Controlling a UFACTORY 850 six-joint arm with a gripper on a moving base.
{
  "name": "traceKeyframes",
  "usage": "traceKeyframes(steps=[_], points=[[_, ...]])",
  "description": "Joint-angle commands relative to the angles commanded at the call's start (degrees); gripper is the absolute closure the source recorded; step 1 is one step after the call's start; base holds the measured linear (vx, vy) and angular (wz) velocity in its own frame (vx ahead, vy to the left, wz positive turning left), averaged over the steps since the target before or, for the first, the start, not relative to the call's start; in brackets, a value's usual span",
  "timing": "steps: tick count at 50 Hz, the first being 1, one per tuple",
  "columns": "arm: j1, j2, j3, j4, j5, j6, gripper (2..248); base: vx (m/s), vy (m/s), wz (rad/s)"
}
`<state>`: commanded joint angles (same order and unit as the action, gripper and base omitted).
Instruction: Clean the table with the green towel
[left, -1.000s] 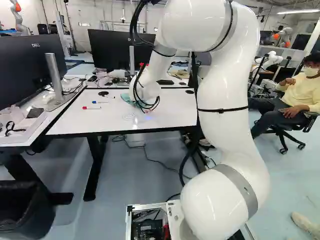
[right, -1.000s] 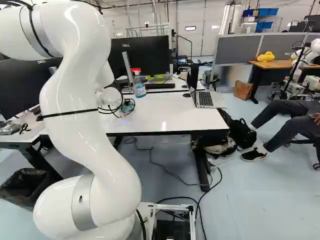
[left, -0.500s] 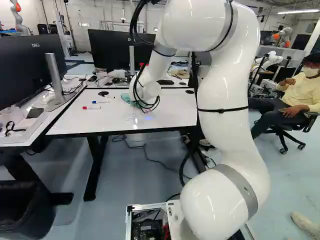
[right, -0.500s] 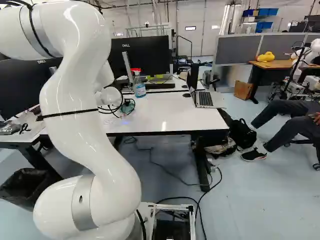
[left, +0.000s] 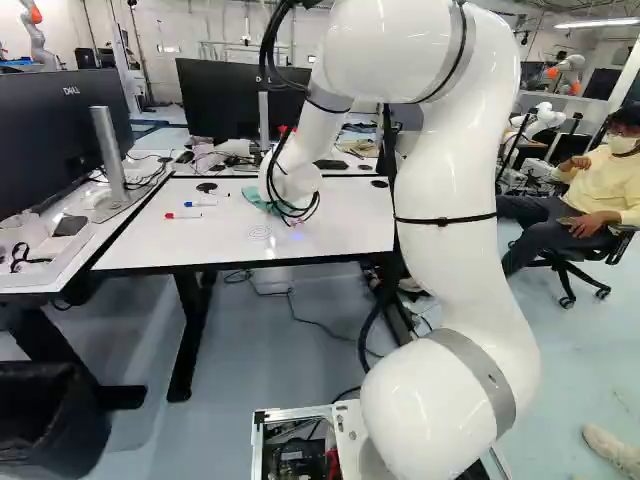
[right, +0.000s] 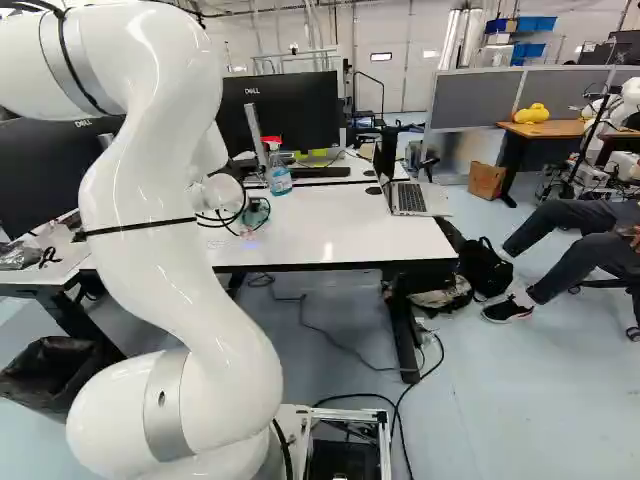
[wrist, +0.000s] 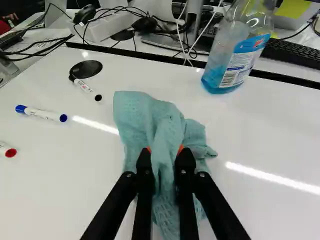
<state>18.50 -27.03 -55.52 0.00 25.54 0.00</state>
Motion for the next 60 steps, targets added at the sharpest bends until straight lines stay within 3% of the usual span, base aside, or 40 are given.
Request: traceKeyframes(steps=[19, 38, 60], points=[[0.3, -1.6, -2.1, 0.0, 0.0, 0.0, 199, 0.0, 0.0, 0.0], [2.8, -3.6, -4.8, 0.0, 0.0, 0.0, 199, 0.0, 0.0, 0.0], [5.0, -0.6, -0.7, 0.0, 0.0, 0.0, 199, 0.0, 0.0, 0.0]])
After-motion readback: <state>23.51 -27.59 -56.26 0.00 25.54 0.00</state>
